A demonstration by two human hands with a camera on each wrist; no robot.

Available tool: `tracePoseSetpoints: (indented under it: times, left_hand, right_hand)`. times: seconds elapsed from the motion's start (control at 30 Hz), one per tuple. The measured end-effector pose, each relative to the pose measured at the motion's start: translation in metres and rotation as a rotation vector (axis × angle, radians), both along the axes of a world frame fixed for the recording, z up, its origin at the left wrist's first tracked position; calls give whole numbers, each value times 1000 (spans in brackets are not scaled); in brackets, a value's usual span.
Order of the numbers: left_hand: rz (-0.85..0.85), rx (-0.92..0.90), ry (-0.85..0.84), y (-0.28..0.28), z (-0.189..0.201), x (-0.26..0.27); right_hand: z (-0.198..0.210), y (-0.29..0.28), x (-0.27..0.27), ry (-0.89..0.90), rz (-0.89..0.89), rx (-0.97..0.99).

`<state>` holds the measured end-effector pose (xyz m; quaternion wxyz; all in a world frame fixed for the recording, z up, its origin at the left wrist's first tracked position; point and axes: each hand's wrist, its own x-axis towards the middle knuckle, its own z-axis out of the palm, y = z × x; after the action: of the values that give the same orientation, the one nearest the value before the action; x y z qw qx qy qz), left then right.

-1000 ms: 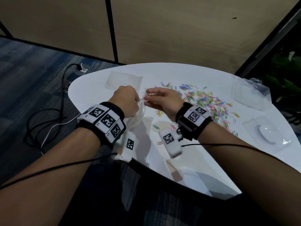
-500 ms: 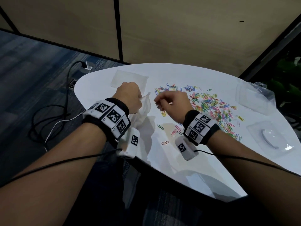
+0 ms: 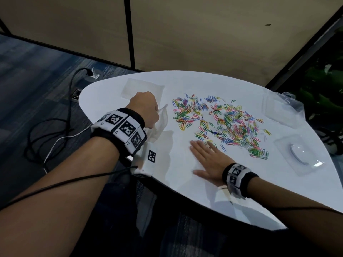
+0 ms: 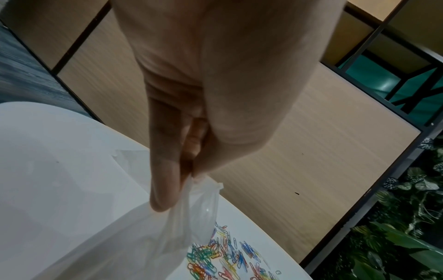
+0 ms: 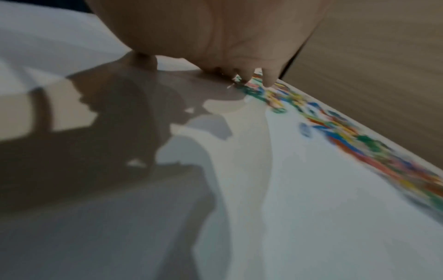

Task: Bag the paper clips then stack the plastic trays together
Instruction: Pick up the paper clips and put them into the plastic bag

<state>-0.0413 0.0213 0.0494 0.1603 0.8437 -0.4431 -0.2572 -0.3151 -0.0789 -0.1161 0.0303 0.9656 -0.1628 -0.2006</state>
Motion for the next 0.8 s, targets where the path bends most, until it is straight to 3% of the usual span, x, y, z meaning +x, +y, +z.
tracePoseSetpoints:
  times: [0.13, 0.27, 0.47, 0.57, 0.67, 0.8]
  left_hand:
    - [-4, 15, -1, -2, -3, -2]
    - [-11, 17, -7, -3, -6, -3]
    - [-35, 24, 4, -9, -7, -10]
    - [-38, 25, 5, -8, -9, -13]
    - [-64, 38, 13, -9, -11, -19]
    - [-95, 52, 61, -12, -14, -27]
  right_hand:
    - [6, -43, -7, 49, -159, -74]
    - [9, -57, -1, 66, -371, 9]
    - [13, -62, 20, -76, -333, -51]
    - [22, -68, 28, -88, -410, -34]
    - [31, -77, 29, -141, -639, 45]
    - [46, -91, 15, -490, -1106, 407]
